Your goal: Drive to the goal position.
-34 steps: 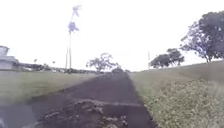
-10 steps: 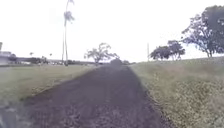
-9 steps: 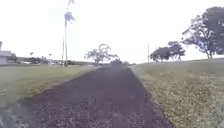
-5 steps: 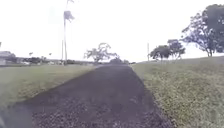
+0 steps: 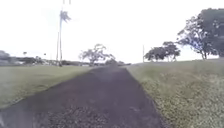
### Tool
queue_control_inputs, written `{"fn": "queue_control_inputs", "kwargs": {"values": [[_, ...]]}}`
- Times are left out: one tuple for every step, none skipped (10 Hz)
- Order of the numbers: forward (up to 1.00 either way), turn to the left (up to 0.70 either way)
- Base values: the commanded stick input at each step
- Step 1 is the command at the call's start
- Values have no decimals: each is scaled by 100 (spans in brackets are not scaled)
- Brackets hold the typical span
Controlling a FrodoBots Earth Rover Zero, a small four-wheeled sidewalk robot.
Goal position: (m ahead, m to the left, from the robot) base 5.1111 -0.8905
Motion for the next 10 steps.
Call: {"fn": "queue_control_inputs", "kwargs": {"values": [[50, 0], [50, 0], [50, 0], [50, 0], [50, 0], [50, 0], [50, 0], [50, 0], [50, 0], [50, 0]]}}
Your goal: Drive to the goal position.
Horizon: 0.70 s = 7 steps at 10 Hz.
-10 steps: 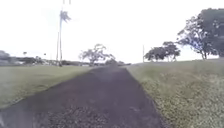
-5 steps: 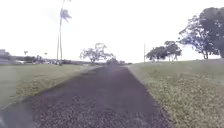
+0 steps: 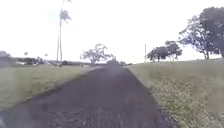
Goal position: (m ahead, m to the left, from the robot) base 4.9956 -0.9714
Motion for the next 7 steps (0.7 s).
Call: {"fn": "queue_control_inputs", "kwargs": {"values": [[50, 0], [50, 0], [50, 0], [50, 0], [50, 0], [50, 0], [50, 0]]}}
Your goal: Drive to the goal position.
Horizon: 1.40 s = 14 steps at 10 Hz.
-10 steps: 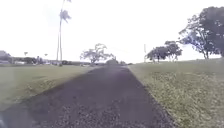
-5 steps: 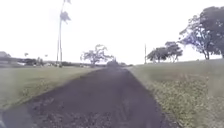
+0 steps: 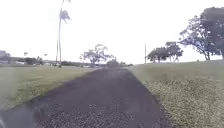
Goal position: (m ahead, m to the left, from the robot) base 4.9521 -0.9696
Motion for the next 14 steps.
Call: {"fn": "queue_control_inputs", "kwargs": {"values": [[50, 0], [50, 0], [50, 0], [50, 0], [50, 0], [50, 0], [50, 0], [50, 0], [50, 0], [50, 0], [50, 0], [50, 0], [50, 0], [50, 0]]}}
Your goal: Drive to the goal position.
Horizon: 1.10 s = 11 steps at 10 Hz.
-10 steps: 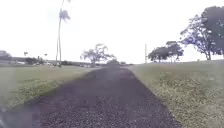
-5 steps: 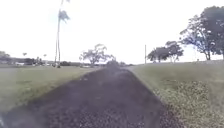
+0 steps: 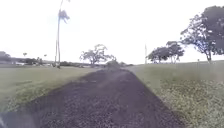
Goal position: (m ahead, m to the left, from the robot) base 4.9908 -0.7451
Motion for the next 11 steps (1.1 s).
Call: {"fn": "queue_control_inputs", "kwargs": {"values": [[50, 0], [50, 0], [50, 0], [50, 0], [50, 0], [50, 0], [50, 0], [50, 0], [50, 0], [50, 0], [50, 0]]}}
